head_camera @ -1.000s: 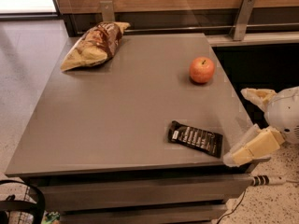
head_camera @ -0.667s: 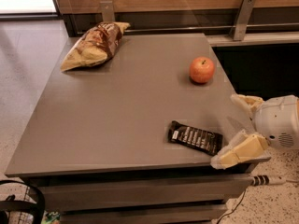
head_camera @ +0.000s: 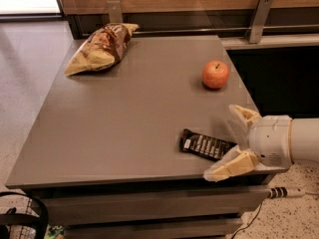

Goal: Move rxbar chocolate near brown chip bag

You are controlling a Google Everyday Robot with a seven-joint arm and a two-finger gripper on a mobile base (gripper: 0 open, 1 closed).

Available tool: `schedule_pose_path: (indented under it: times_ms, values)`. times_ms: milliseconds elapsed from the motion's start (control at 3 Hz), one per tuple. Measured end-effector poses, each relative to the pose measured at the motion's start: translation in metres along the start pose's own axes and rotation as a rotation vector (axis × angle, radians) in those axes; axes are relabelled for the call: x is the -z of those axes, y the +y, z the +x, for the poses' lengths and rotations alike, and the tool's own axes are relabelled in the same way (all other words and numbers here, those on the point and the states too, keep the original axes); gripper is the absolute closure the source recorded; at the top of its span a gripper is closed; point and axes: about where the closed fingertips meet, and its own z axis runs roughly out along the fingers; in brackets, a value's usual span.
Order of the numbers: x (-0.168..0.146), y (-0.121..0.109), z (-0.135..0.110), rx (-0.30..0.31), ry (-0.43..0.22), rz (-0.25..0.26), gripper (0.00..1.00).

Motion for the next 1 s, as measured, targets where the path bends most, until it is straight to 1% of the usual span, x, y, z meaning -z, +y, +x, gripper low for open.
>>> schedule_pose_path:
  times_ms: [333,667,1000]
  values:
    - [-0.015,-0.003,0.001,0.019,-0.036,0.007,0.0]
    - [-0.027,-0.006,0.007,0.022,-0.06,0.016,0.25]
    - [-0.031,-0.007,0.008,0.021,-0.062,0.013,0.47]
